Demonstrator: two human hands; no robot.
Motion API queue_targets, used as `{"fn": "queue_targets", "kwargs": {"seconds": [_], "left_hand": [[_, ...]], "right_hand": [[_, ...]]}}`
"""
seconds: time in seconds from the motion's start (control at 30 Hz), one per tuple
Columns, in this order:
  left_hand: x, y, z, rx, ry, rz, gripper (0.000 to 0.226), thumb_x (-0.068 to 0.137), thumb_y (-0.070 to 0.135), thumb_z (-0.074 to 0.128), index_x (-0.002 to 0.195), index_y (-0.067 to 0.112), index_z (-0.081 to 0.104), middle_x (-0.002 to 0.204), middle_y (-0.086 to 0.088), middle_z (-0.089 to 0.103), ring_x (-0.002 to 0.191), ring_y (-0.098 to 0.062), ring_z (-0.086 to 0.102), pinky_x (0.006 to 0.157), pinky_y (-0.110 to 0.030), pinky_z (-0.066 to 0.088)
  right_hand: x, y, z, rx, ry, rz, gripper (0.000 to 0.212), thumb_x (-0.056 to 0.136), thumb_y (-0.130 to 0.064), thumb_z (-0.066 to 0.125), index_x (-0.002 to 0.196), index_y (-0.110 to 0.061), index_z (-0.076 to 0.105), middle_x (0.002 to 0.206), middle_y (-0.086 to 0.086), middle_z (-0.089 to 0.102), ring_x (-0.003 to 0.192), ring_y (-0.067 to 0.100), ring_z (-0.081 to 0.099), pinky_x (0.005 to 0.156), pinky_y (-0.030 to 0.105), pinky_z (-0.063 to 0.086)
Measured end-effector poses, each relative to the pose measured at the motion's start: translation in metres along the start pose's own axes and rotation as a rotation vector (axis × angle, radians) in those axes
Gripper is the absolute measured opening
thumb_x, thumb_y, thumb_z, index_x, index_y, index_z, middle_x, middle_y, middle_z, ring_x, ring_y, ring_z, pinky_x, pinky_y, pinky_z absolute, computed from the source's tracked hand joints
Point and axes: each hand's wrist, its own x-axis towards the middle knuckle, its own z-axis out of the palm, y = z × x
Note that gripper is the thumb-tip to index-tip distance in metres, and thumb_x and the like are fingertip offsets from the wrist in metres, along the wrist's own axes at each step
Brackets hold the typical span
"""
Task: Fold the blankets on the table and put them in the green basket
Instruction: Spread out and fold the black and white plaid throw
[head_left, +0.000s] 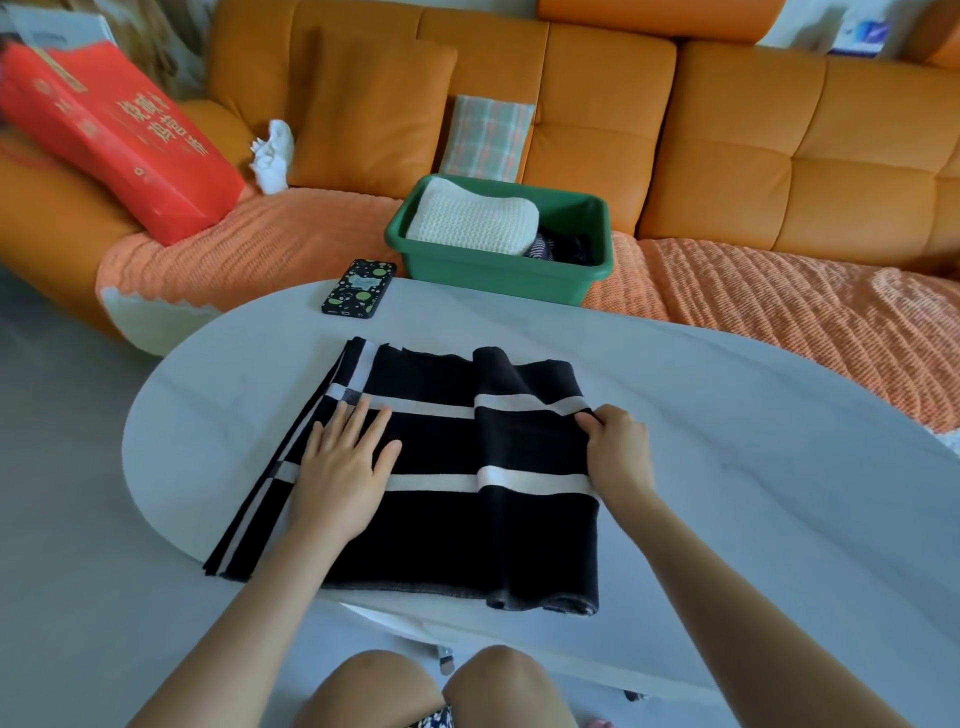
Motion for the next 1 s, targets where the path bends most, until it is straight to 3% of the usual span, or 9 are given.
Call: {"fn": "queue_targets", "kwargs": {"seconds": [0.17, 0.27, 0.33, 0.43, 0.53, 0.67, 0.8, 1.0], "left_hand": [[-0.001, 0.000, -0.003, -0.032, -0.010, -0.011, 0.057, 0.097, 0.052, 0.016, 0.148, 0.027, 0.015, 0.157, -0.002, 0.004, 0.145, -0.019, 0.000, 0.117, -0.038, 0.002], [0.002, 0.001, -0.009, -0.121, 0.071, -0.069, 0.052, 0.098, 0.039, 0.036, 0.145, 0.016, 0.032, 0.154, -0.010, 0.021, 0.143, -0.026, 0.016, 0.115, -0.042, 0.015], [0.000, -0.002, -0.019, -0.161, 0.226, -0.184, 0.046, 0.094, 0.024, 0.051, 0.135, 0.005, 0.045, 0.140, -0.018, 0.042, 0.129, -0.036, 0.037, 0.104, -0.046, 0.033], [-0.004, -0.016, -0.028, -0.117, 0.309, -0.312, 0.037, 0.088, 0.016, 0.060, 0.121, 0.001, 0.056, 0.113, -0.025, 0.055, 0.103, -0.043, 0.048, 0.084, -0.049, 0.041], [-0.008, -0.031, -0.028, -0.200, 0.293, -0.362, 0.031, 0.087, 0.021, 0.063, 0.108, -0.001, 0.060, 0.100, -0.023, 0.056, 0.092, -0.042, 0.052, 0.075, -0.047, 0.043], [-0.006, -0.034, -0.029, -0.189, 0.299, -0.385, 0.025, 0.091, 0.025, 0.057, 0.096, 0.001, 0.057, 0.092, -0.017, 0.058, 0.076, -0.035, 0.054, 0.060, -0.039, 0.040], [-0.003, -0.039, -0.033, -0.090, 0.341, -0.282, 0.024, 0.093, 0.026, 0.051, 0.082, 0.004, 0.048, 0.080, -0.012, 0.050, 0.053, -0.028, 0.043, 0.048, -0.034, 0.031], [0.001, -0.049, -0.030, 0.022, 0.288, -0.188, 0.025, 0.092, 0.025, 0.053, 0.079, 0.004, 0.048, 0.076, -0.014, 0.054, 0.045, -0.025, 0.040, 0.042, -0.027, 0.026]], "right_hand": [[-0.003, 0.007, 0.006, -0.120, -0.049, 0.012, 0.029, 0.099, -0.021, 0.041, 0.076, -0.004, 0.043, 0.066, 0.005, 0.046, 0.054, 0.017, 0.040, 0.045, 0.030, 0.025], [-0.004, 0.007, 0.008, -0.149, -0.069, 0.013, 0.030, 0.099, -0.025, 0.041, 0.077, -0.005, 0.043, 0.070, 0.008, 0.049, 0.058, 0.023, 0.044, 0.047, 0.031, 0.027], [-0.004, 0.006, 0.007, -0.149, -0.075, 0.019, 0.032, 0.099, -0.030, 0.041, 0.083, -0.003, 0.048, 0.076, 0.011, 0.054, 0.067, 0.029, 0.050, 0.052, 0.032, 0.032], [-0.007, 0.006, 0.004, -0.124, -0.087, 0.044, 0.043, 0.099, -0.042, 0.036, 0.093, -0.003, 0.052, 0.086, 0.011, 0.057, 0.080, 0.032, 0.055, 0.064, 0.034, 0.040], [-0.011, 0.010, -0.001, -0.122, -0.110, 0.055, 0.046, 0.098, -0.040, 0.038, 0.096, 0.002, 0.056, 0.089, 0.014, 0.061, 0.082, 0.032, 0.058, 0.068, 0.036, 0.045], [-0.017, 0.011, 0.002, -0.118, -0.104, 0.053, 0.033, 0.098, -0.029, 0.043, 0.099, 0.001, 0.055, 0.092, 0.014, 0.061, 0.082, 0.031, 0.055, 0.068, 0.035, 0.042], [-0.023, 0.008, 0.003, -0.152, -0.067, 0.012, 0.024, 0.100, -0.022, 0.040, 0.096, -0.001, 0.050, 0.075, 0.005, 0.051, 0.069, 0.028, 0.049, 0.061, 0.035, 0.038], [-0.025, 0.012, 0.001, -0.268, -0.079, -0.038, 0.025, 0.101, -0.024, 0.037, 0.096, -0.002, 0.047, 0.068, 0.001, 0.043, 0.070, 0.030, 0.050, 0.060, 0.034, 0.038]]}}
